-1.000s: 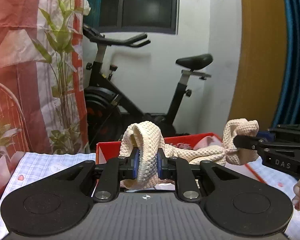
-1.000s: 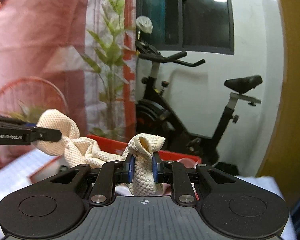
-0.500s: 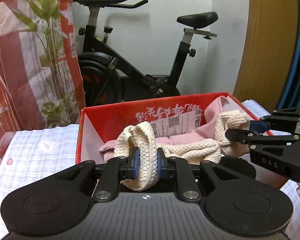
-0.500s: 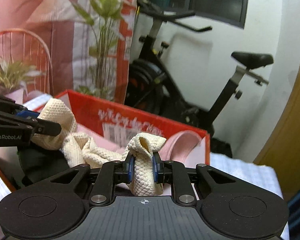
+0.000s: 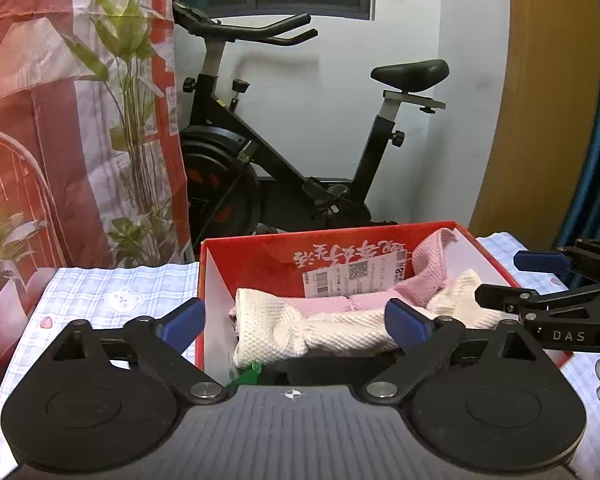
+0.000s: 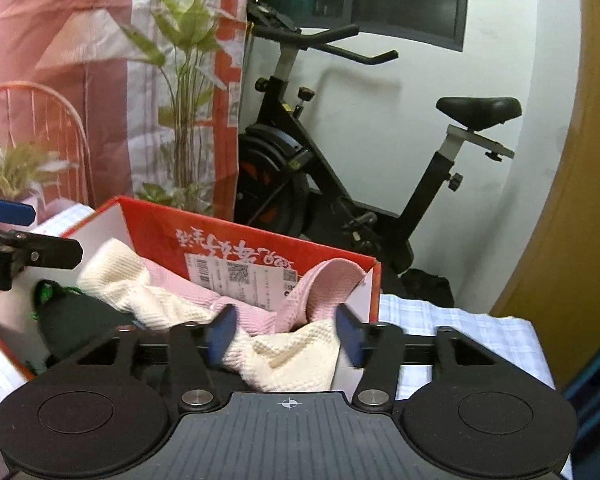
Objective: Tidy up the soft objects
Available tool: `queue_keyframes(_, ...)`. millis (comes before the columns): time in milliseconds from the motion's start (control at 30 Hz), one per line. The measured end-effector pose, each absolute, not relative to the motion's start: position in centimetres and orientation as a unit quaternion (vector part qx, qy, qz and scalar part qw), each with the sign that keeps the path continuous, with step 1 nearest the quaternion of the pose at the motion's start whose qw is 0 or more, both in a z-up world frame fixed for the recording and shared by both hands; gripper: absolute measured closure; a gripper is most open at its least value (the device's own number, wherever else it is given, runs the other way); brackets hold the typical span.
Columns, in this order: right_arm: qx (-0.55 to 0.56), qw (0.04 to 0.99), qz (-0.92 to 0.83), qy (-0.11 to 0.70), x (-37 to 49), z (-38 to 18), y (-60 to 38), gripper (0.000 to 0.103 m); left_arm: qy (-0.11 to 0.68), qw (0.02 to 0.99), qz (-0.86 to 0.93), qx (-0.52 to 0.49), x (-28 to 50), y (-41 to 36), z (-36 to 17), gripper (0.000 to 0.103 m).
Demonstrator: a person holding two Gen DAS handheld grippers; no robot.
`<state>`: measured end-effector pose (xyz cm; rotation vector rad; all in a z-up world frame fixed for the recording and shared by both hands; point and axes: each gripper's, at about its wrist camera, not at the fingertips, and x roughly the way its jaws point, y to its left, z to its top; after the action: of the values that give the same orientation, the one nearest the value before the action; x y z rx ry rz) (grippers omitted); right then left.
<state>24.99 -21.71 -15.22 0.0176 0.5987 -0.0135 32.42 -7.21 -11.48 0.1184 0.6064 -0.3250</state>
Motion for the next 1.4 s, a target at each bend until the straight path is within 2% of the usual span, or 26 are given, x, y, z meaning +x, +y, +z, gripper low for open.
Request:
queue_keyframes(67,0.020,0.955,0.002,0.297,24.2,-14.8,-21.7,0.036,0.295,0.940,-0.160,0.059,31.6,-7.1,-11.1,0.000)
queue_keyframes(167,0.048,0.952,0.009,0.302,23.0,-14.3,-21.7,0.016,0.292,0.942,-0.152,0.063,30.2,-6.8,-10.6,0.000)
queue_keyframes(333,0.067,0.950,0.009,0.304,20.6,-13.8,-21.2,0.000,0.293,0.944,-0.138,0.055,27.9,-6.2,-10.1,0.000)
queue_keyframes(1400,0.111,0.955,-0.007,0.274,9.7,-8.7,-19.0,0.000,0.239,0.967,-0.076,0.037,16.8,-4.7,-5.5,0.000)
